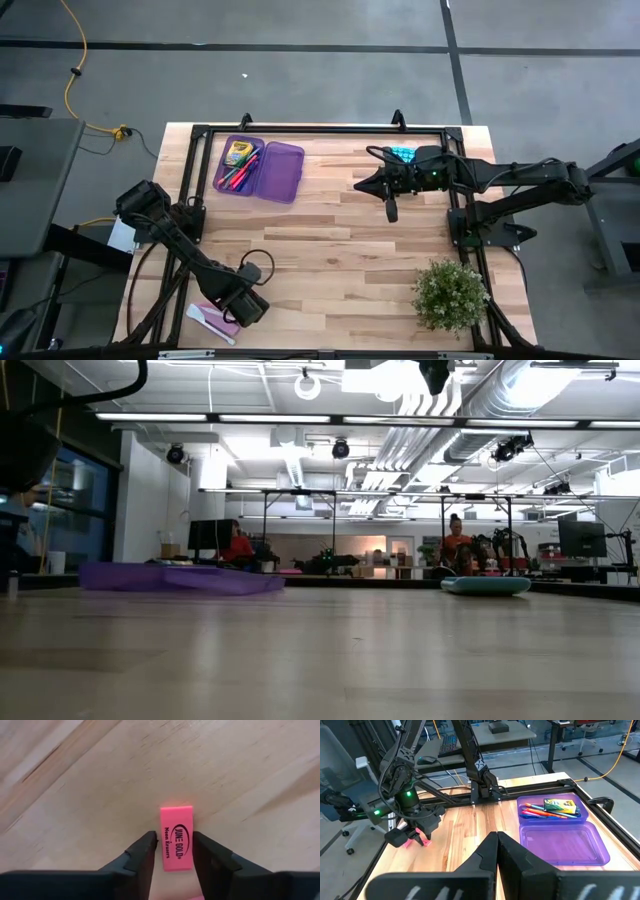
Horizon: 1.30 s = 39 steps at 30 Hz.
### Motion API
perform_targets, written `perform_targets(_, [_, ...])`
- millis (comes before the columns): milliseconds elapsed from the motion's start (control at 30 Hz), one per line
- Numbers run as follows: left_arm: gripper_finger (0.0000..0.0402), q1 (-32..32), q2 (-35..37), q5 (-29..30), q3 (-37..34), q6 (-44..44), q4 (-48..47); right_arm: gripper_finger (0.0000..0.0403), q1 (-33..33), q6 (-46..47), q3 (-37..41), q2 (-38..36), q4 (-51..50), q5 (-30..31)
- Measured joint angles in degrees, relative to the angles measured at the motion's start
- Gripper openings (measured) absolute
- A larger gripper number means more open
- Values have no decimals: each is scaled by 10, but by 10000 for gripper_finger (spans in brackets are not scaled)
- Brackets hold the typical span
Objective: Pack school essentials
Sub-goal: Put the pink eraser into the purple supply box
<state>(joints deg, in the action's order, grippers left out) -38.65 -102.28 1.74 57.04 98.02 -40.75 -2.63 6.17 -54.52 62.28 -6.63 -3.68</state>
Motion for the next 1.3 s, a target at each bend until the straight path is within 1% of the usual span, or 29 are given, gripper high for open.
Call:
perform_targets(133, [102,0,1,2,0,-7,-1,0,0,0,0,0,0,0])
perform_targets(300, [98,0,2,2,0,-12,-1,0,0,0,0,0,0,0])
perform_targets(433, [97,2,18,7,-1,-52,0,0,0,0,0,0,0,0])
perform_targets(600, [96,18,75,50,0,-112,-33,0,0,0,1,0,0,0])
perform_targets(700, [96,36,124,105,0,-167,-49,0,0,0,1,0,0,0])
perform_targets(833, [96,76,192,173,1,-259,-48,0,0,1,1,0,-6,0])
perform_targets(900, [96,97,223,184,1,-294,-46,0,0,10,1,0,-11,0])
perform_targets(967, [96,117,245,166,1,-321,-60,0,0,15,1,0,-13,0])
perform_targets(1033, [98,129,253,147,1,-309,-75,0,0,15,1,0,-18,0])
perform_targets(1100, [104,125,253,131,1,-292,-99,0,0,19,1,0,-20,0])
perform_targets(1233, [128,83,223,107,0,-230,-91,0,0,28,1,0,-23,0])
perform_targets(1300, [142,60,198,105,1,-191,-68,0,0,25,1,0,-22,0])
